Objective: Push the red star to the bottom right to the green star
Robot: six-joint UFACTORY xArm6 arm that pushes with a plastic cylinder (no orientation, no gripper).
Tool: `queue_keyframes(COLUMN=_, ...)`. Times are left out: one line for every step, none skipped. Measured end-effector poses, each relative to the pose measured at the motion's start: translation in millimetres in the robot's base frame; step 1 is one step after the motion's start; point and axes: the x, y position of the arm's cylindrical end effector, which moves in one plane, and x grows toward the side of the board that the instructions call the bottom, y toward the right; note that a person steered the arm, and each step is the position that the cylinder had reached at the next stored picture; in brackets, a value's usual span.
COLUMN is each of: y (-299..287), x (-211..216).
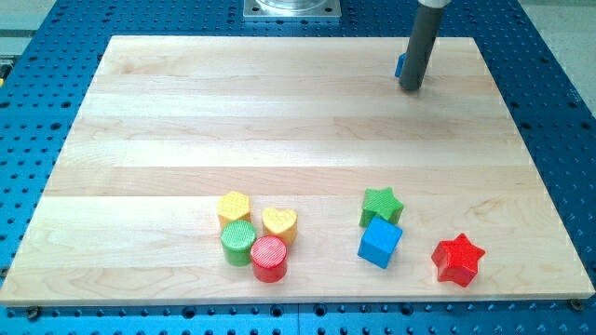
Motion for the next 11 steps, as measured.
queue_keyframes(y=31.6, x=73.9)
queue_keyframes(y=77.9, x=144.6)
queue_keyframes(y=99.3, x=208.2)
queue_keyframes(y=96.3, x=230.3)
queue_keyframes(y=59.2, x=242.0)
queue_keyframes(y=55.3, x=253.2)
queue_keyframes(y=41.9, x=285.5)
queue_keyframes(y=2.4, x=290.2)
queue_keyframes(y=-11.3, x=227.4)
queue_keyframes(y=-9.8, x=205.4)
queue_keyframes(y=23.4, x=245.4)
